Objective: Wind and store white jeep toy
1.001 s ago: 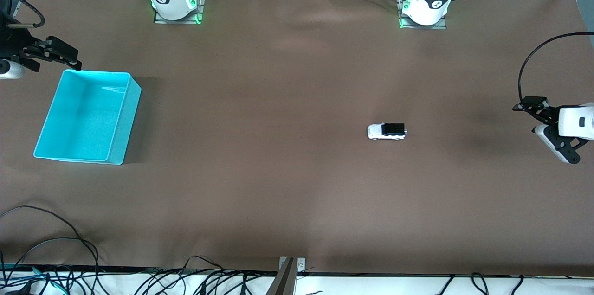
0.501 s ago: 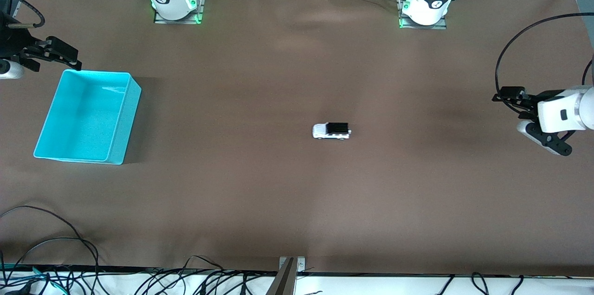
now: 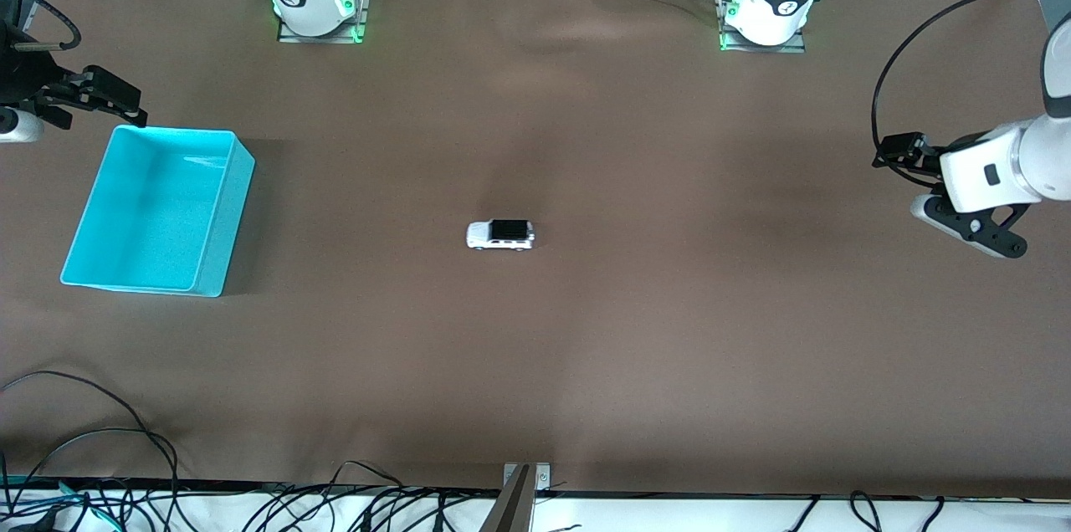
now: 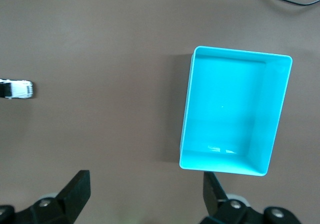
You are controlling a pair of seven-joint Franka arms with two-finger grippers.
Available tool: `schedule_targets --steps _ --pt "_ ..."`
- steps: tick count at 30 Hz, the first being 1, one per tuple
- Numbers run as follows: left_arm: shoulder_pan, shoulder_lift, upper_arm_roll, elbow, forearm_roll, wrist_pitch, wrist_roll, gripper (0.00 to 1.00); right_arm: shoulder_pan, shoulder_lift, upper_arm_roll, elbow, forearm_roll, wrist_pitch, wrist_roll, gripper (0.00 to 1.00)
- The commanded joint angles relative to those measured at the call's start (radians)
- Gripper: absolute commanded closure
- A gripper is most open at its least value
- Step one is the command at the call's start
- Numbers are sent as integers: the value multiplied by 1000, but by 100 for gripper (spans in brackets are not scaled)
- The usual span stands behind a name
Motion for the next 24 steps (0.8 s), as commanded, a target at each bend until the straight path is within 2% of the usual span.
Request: schedule_targets --steps 1,4,7,10,16,21,24 --pt "-136 -71 128 -42 20 25 -26 0 -3 8 2 25 -13 -5 -1 0" --pt "-252 -92 243 -50 12 45 -29 0 -3 8 2 25 -13 -5 -1 0" --pt "-363 -130 356 -106 9 121 -29 0 -3 8 2 25 -13 -5 -1 0" --pt "-403 -166 426 -167 -6 215 -31 0 -3 8 2 25 -13 -5 -1 0" --pt "-385 -241 430 -301 -61 402 -31 0 -4 8 2 25 -13 -5 -1 0" --pt "-374 -308 421 -369 -72 408 -89 0 -3 8 2 25 -13 -5 -1 0" --pt "-357 -367 386 -405 -72 387 -161 0 -3 8 2 25 -12 -5 -1 0"
